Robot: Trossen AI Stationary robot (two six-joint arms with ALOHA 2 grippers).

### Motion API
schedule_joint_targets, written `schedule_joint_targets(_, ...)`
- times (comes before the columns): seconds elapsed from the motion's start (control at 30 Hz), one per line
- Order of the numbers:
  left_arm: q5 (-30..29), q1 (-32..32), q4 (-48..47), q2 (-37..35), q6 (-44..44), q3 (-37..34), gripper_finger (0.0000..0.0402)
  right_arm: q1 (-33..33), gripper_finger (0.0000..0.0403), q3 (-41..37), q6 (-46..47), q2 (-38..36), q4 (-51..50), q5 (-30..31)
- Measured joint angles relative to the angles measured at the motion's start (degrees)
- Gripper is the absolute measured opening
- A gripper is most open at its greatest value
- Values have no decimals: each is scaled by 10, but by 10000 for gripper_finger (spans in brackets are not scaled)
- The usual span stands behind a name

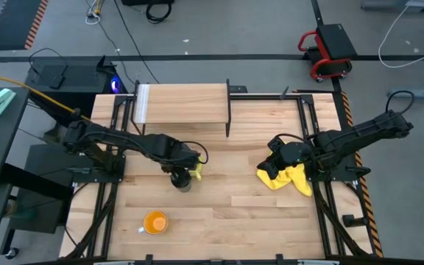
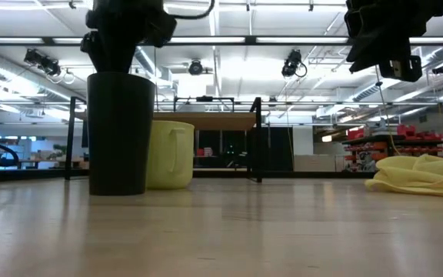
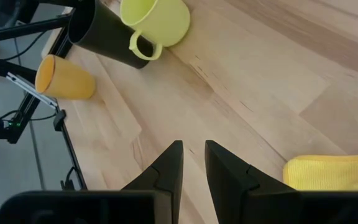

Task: Stack small to large cups/mugs on shelf
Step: Put the black cup on the shelf

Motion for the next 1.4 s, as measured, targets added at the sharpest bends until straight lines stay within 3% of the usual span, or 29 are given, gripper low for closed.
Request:
schedule_joint_targets(0.27, -1, 2, 2, 28, 0, -1, 200, 0, 76, 0, -1, 0, 0, 0)
schedule_joint_targets(0.5, 0, 2, 24, 27, -2, -1, 178, 0, 76, 0, -3, 0, -1, 0)
schedule_joint_targets(1.4, 10, 2, 30, 27, -7, 0, 9, 0, 76, 0, -5, 0, -1, 0)
